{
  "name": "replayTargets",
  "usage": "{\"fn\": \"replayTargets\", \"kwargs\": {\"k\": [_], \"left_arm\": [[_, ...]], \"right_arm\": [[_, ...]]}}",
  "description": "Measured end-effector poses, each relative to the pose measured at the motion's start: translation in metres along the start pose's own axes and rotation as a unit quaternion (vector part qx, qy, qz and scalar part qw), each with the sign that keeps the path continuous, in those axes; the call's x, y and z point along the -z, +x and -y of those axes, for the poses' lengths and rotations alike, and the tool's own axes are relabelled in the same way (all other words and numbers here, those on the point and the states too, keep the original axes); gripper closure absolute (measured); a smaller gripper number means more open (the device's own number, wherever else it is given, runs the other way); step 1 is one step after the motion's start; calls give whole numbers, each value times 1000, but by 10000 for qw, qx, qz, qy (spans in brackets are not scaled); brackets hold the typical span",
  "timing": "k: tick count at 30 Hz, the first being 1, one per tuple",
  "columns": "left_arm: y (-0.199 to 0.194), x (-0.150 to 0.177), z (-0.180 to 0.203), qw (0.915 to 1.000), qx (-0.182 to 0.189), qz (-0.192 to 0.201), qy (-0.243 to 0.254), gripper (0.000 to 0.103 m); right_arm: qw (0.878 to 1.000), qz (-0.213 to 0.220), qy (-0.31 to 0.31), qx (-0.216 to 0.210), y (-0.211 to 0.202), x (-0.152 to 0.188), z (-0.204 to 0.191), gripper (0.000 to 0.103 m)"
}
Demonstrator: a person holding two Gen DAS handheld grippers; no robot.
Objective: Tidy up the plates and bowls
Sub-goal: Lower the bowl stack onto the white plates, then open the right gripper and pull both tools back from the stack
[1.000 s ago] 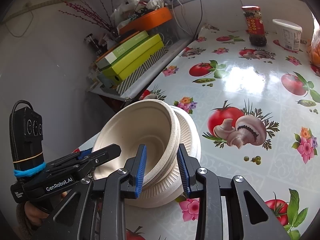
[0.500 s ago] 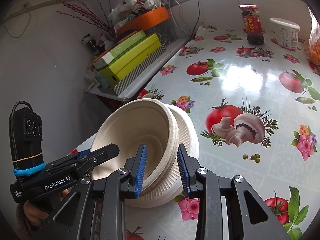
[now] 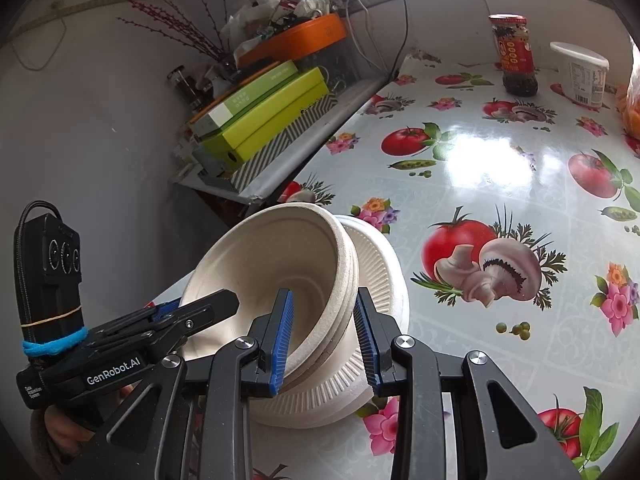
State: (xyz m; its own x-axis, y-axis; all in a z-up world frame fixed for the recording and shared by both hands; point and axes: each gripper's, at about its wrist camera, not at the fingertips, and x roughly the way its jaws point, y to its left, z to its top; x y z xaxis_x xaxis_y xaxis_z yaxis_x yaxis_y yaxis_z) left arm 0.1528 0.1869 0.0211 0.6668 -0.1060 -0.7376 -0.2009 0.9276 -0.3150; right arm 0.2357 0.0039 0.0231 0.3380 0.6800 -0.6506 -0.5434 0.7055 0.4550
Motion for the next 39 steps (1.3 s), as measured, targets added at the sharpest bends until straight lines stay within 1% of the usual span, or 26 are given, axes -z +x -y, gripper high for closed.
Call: {"fn": "replayTargets", "kwargs": {"k": [7, 9, 11, 17, 28, 39], "left_arm": [[1, 1, 2, 10000, -14, -59, 49, 61], [1, 1, 1, 10000, -32, -70, 25, 61], [0, 2, 0, 10000, -46, -57, -3, 61], [-3, 2, -5, 9999, -97, -20, -110, 60], [-18, 8, -4, 9996, -233, 90, -93, 60], [-48, 28, 1, 9987, -359, 351, 38, 59]], "right_arm": [[10000, 10, 47, 3, -1, 1, 1, 71], [10000, 15, 62, 41, -1, 1, 1, 66], [9999, 24, 112, 53, -3, 2, 3, 56], [9998, 57, 137, 132, -7, 4, 3, 51], [9994, 191, 13, 300, -22, 11, -5, 48], [9980, 415, -160, 457, -49, 32, -18, 44]]}}
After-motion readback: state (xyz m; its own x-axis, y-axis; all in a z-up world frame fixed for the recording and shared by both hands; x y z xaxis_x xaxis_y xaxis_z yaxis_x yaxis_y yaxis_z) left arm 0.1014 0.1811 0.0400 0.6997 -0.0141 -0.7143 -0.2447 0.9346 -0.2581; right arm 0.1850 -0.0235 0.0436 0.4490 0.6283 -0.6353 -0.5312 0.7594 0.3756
